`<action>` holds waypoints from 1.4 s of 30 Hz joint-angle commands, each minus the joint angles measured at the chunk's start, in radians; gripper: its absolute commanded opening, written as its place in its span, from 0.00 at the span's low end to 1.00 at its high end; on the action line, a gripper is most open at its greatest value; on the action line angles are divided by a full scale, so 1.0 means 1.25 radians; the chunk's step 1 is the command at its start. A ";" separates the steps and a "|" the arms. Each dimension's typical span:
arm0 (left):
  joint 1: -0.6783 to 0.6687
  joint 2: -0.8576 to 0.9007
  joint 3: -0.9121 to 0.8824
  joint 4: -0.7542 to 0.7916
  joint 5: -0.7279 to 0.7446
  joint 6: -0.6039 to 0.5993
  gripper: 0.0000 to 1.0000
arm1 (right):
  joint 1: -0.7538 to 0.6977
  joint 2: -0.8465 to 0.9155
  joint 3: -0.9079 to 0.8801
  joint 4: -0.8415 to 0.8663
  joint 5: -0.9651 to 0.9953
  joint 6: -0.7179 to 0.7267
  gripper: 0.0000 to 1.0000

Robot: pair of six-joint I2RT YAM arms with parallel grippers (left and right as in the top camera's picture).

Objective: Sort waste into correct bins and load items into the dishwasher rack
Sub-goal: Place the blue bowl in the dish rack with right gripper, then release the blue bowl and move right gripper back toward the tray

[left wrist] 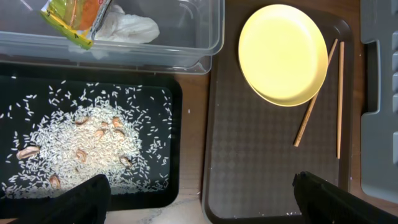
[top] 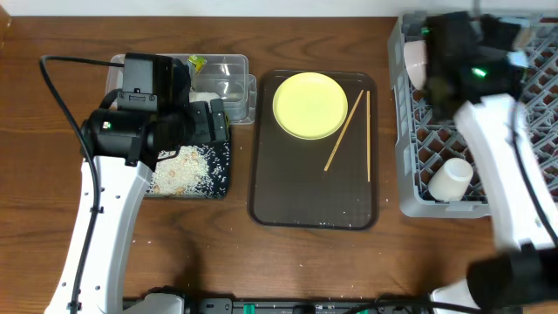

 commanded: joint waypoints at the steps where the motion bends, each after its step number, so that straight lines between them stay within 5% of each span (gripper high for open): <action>1: 0.003 0.001 -0.006 -0.002 -0.010 0.004 0.96 | 0.028 0.057 -0.003 0.009 0.196 -0.017 0.01; 24: 0.003 0.001 -0.006 -0.002 -0.010 0.004 0.96 | 0.050 0.298 -0.004 0.085 0.069 -0.041 0.01; 37: 0.003 0.001 -0.006 -0.002 -0.010 0.004 0.96 | 0.053 0.307 -0.003 0.012 0.211 -0.041 0.01; 42: 0.003 0.001 -0.006 -0.002 -0.010 0.004 0.96 | 0.058 0.307 -0.004 0.002 0.122 -0.041 0.01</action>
